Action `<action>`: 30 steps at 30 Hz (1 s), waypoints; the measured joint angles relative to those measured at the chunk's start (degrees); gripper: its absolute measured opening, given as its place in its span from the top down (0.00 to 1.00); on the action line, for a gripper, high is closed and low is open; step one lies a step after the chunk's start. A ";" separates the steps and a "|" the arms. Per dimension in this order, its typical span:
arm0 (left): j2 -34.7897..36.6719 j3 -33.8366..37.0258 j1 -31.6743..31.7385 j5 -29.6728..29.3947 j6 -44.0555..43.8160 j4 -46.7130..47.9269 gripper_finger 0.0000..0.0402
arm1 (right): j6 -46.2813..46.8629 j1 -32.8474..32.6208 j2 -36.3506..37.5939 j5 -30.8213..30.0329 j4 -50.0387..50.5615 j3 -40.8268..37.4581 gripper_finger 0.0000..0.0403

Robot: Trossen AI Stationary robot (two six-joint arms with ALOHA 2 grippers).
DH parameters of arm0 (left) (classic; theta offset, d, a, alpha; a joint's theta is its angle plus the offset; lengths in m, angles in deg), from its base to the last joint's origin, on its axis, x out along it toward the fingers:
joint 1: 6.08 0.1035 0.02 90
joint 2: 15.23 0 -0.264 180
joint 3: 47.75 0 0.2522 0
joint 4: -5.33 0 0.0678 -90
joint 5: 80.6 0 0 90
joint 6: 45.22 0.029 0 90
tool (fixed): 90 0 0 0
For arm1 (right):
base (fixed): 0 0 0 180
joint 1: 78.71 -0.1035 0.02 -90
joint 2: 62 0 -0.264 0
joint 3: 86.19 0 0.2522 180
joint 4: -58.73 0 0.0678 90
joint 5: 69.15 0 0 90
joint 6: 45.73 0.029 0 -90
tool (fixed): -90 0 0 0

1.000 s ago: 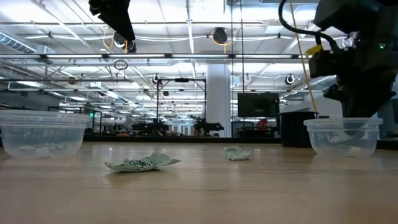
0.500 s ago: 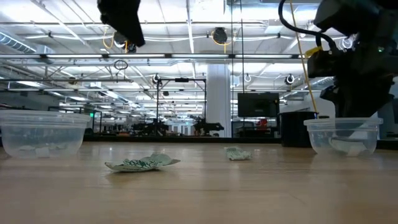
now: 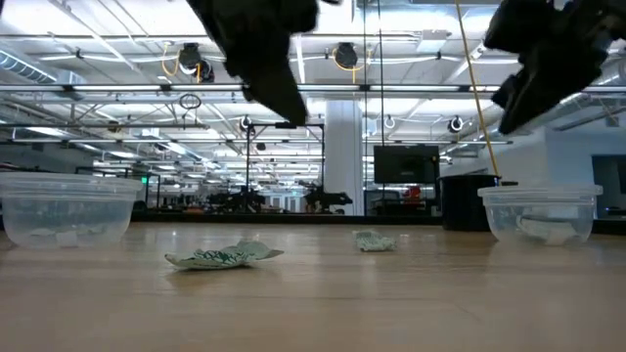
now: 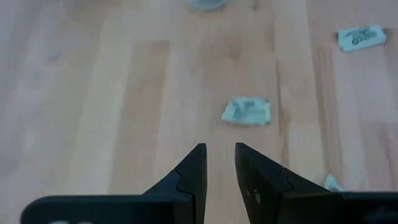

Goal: Pick and place items into bin
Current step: Put the white stevia packet into the left transparent bin

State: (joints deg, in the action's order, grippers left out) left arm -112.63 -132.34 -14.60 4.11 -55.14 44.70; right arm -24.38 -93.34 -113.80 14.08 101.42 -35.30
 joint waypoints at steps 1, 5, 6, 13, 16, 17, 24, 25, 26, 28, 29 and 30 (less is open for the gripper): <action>-1.65 0.00 0.41 1.05 0.58 -1.77 0.78 | -1.11 0.00 0.98 -1.38 -0.80 0.00 0.80; -7.97 0.00 1.81 4.74 1.08 -9.24 0.78 | -4.29 0.02 3.92 -7.35 -4.64 0.00 0.81; -9.19 0.00 2.04 6.27 1.34 -10.79 0.78 | -5.47 0.02 4.22 -8.45 -5.99 0.00 0.81; -17.32 -0.02 1.21 11.81 6.72 -19.93 0.78 | -7.54 0.02 4.10 -9.77 -11.16 0.00 0.80; -19.57 0.00 0.90 10.72 6.76 -20.84 0.78 | -7.23 0.01 3.87 -9.70 -11.49 0.00 0.81; -20.00 0.00 0.88 10.21 6.48 -20.83 0.78 | -7.23 -0.05 3.78 -9.70 -11.33 0.00 0.81; -21.36 -0.17 0.88 7.30 7.33 -21.46 0.78 | -7.51 -0.07 3.10 -9.68 -11.69 0.00 0.81; -21.36 -0.17 0.92 6.80 7.70 -21.36 0.79 | -7.51 -0.07 3.02 -9.69 -11.75 0.00 0.81; -21.36 -0.17 1.03 6.38 8.17 -21.34 0.80 | -7.53 -0.07 2.95 -9.70 -12.06 0.00 0.81; -21.37 -0.17 1.44 5.72 9.21 -21.24 0.86 | -7.70 -0.09 2.95 -9.70 -11.80 0.00 0.81; -21.38 -0.17 1.68 5.59 9.54 -21.20 0.91 | -7.70 -0.09 2.95 -9.70 -11.86 0.00 0.81; -21.38 -0.17 1.98 5.45 9.88 -21.11 0.95 | -7.70 -0.09 2.95 -9.70 -11.98 0.00 0.81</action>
State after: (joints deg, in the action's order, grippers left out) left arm -134.01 -132.51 -12.62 9.56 -45.26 23.59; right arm -32.08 -93.43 -110.86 4.38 89.44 -35.30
